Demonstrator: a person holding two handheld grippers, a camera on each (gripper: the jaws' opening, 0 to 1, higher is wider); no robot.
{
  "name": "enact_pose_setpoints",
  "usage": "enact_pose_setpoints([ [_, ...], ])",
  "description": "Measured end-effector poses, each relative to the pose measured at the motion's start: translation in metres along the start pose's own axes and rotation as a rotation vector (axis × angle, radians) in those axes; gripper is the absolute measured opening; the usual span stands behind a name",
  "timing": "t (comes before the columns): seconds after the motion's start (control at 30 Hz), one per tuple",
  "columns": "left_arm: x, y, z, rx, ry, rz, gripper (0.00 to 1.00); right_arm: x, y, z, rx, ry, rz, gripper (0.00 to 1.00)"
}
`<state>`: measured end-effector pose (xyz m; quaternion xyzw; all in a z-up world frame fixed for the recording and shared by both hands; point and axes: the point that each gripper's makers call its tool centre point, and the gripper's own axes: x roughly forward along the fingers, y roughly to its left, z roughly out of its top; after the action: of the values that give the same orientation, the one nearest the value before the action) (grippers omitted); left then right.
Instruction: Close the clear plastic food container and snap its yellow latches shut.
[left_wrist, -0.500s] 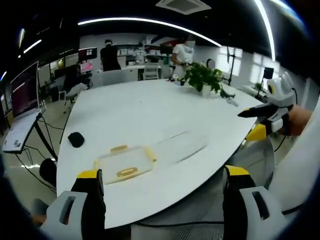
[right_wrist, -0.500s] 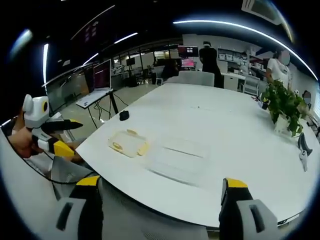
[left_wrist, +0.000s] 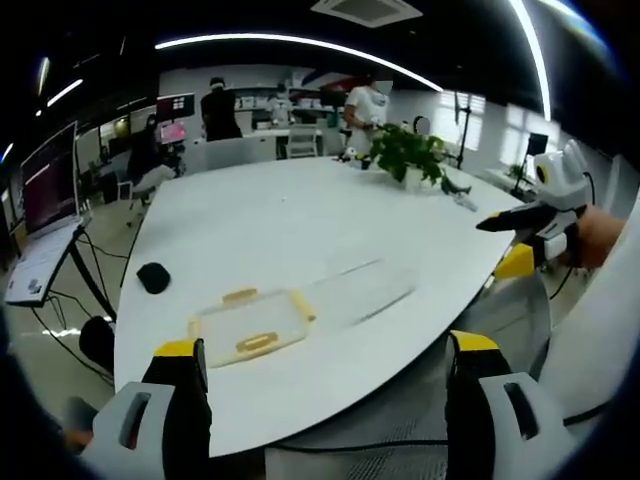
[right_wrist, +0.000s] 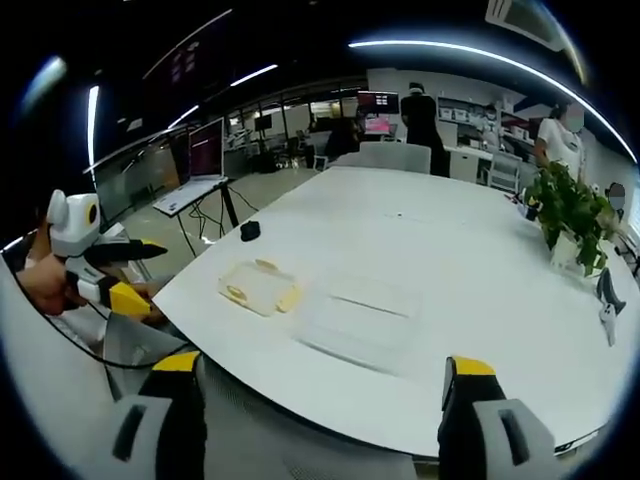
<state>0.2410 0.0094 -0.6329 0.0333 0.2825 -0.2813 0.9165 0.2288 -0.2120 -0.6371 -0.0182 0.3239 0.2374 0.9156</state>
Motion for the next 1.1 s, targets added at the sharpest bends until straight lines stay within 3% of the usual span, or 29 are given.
enact_pose_setpoints([
  [1.1,0.002,0.004,-0.007,-0.013,0.019,0.010,0.96,0.003,-0.002,-0.010,0.013,0.017,-0.002,0.99],
])
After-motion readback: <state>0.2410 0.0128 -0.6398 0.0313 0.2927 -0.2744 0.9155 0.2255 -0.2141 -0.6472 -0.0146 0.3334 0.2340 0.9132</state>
